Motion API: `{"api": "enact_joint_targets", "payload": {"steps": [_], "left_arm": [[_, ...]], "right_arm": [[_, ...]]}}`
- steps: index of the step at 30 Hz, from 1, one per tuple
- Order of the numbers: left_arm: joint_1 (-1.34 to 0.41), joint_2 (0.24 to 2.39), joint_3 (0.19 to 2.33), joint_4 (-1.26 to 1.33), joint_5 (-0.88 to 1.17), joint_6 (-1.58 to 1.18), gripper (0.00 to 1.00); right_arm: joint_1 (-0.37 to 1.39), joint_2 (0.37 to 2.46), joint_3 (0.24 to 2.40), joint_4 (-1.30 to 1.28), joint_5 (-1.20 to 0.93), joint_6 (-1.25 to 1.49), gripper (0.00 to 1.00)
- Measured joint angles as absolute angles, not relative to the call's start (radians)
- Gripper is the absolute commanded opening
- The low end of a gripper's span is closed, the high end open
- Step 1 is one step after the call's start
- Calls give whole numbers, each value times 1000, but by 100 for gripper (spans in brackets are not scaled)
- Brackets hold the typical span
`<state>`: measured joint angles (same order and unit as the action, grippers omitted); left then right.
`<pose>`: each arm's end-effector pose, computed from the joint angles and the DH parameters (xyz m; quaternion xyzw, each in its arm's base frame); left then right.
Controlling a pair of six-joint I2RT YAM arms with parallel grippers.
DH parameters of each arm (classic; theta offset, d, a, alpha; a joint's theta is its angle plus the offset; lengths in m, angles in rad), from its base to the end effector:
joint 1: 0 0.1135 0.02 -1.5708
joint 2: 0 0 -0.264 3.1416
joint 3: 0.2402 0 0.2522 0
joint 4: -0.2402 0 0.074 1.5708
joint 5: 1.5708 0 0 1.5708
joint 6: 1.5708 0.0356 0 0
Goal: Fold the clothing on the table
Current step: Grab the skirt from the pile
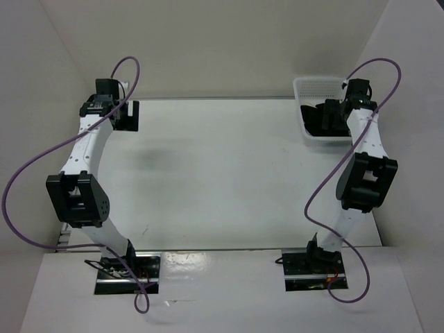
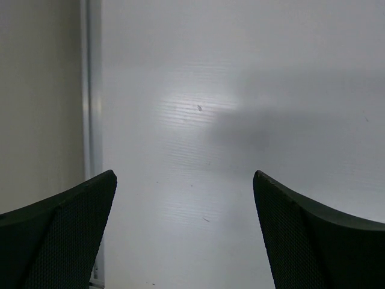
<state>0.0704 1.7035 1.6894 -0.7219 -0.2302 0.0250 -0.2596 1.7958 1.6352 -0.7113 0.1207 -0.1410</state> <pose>0.3797 0.0349 0.3588 -0.0672 0.9068 0.1241 0.3972 0.3861 -0.1070 0.3072 0.0762 0.9350 -0.1235 0.3236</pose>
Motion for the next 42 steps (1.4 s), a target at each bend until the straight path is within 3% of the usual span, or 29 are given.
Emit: {"api": "enact_joint_targets", "payload": {"steps": [6, 24, 31, 34, 35, 38, 39, 41, 42], "left_arm": [[76, 1689, 1565, -647, -137, 17, 100], [184, 1710, 1498, -580, 35, 23, 100], [223, 1649, 1441, -583, 51, 31, 100], [230, 1601, 1414, -580, 51, 46, 100], [234, 1588, 1406, -579, 51, 49, 100], [249, 1559, 1387, -576, 52, 52, 100], [255, 1555, 1382, -576, 53, 53, 100], [267, 1554, 1370, -576, 58, 53, 100], [270, 1554, 1365, -576, 61, 53, 100]], "right_arm": [[-260, 2000, 1853, -690, 55, -116, 99], [-233, 2372, 2072, -683, 56, -110, 99], [-224, 2488, 2273, -690, 78, -125, 90], [-220, 2576, 2420, -713, 87, -128, 79], [-220, 2614, 2479, -714, 93, -130, 67], [-215, 2656, 2519, -729, 107, -132, 51], [-213, 2666, 2530, -736, 111, -136, 38], [-206, 2675, 2545, -749, 109, -139, 25], [-200, 2677, 2550, -761, 107, -138, 5]]}}
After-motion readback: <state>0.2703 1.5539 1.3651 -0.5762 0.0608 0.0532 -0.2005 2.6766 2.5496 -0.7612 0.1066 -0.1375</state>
